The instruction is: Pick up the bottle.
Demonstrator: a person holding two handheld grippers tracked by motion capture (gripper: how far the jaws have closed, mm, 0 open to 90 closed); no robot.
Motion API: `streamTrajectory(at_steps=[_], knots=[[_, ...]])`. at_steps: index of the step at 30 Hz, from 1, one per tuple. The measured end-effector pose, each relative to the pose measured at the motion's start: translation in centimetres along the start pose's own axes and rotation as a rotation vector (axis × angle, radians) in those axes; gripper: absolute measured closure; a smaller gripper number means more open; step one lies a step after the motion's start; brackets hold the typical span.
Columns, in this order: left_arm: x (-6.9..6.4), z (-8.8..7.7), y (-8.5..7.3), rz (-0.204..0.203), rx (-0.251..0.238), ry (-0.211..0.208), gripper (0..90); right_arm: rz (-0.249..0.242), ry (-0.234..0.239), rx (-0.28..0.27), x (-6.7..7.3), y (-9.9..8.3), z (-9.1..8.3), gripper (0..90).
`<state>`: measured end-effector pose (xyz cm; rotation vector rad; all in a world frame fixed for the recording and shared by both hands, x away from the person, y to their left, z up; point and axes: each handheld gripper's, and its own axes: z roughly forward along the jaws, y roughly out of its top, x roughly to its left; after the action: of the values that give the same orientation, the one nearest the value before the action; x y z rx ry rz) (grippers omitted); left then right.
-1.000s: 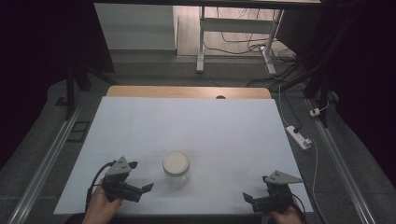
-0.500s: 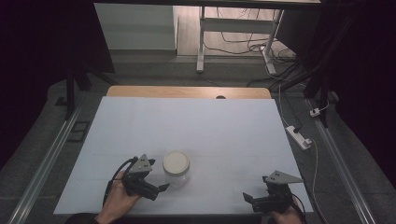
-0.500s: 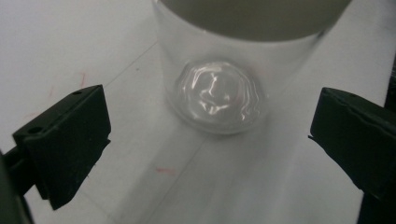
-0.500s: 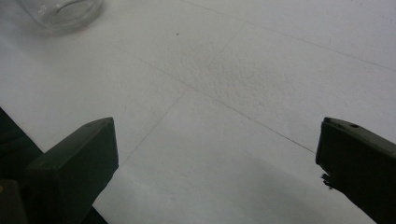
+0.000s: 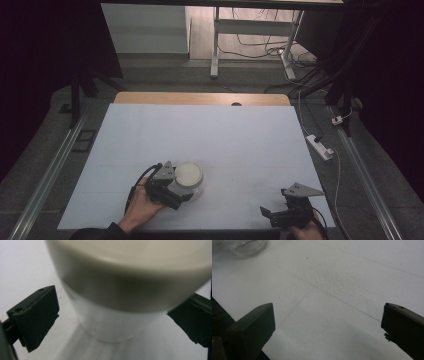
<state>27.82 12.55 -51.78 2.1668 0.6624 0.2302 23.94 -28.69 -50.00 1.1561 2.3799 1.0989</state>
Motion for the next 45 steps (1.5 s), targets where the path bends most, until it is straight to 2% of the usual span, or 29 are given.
streamTrajectory(at_steps=[14, 18, 26, 33, 45], knots=[[0.0, 0.7, 0.9, 0.035, -0.021, -0.005, 1.6, -0.002, 0.003, 0.000, 0.0, 0.0, 0.0, 0.0], [-0.1, 0.7, 1.0, 0.050, -0.027, -0.007, 6.0, -0.003, 0.003, 0.000, 0.0, 0.0, 0.0, 0.0], [0.0, 0.8, 0.7, 0.075, -0.055, -0.010, 6.3, -0.004, 0.003, 0.000, 0.0, 0.0, 0.0, 0.0], [-0.1, 0.6, 1.2, 0.061, -0.017, -0.010, 6.8, -0.006, 0.003, 0.000, 0.1, 0.0, 0.0, 0.0], [-0.2, 0.5, 1.6, 0.062, 0.005, 0.003, 6.9, -0.010, 0.005, 0.000, 0.1, 0.0, 0.0, 0.0]])
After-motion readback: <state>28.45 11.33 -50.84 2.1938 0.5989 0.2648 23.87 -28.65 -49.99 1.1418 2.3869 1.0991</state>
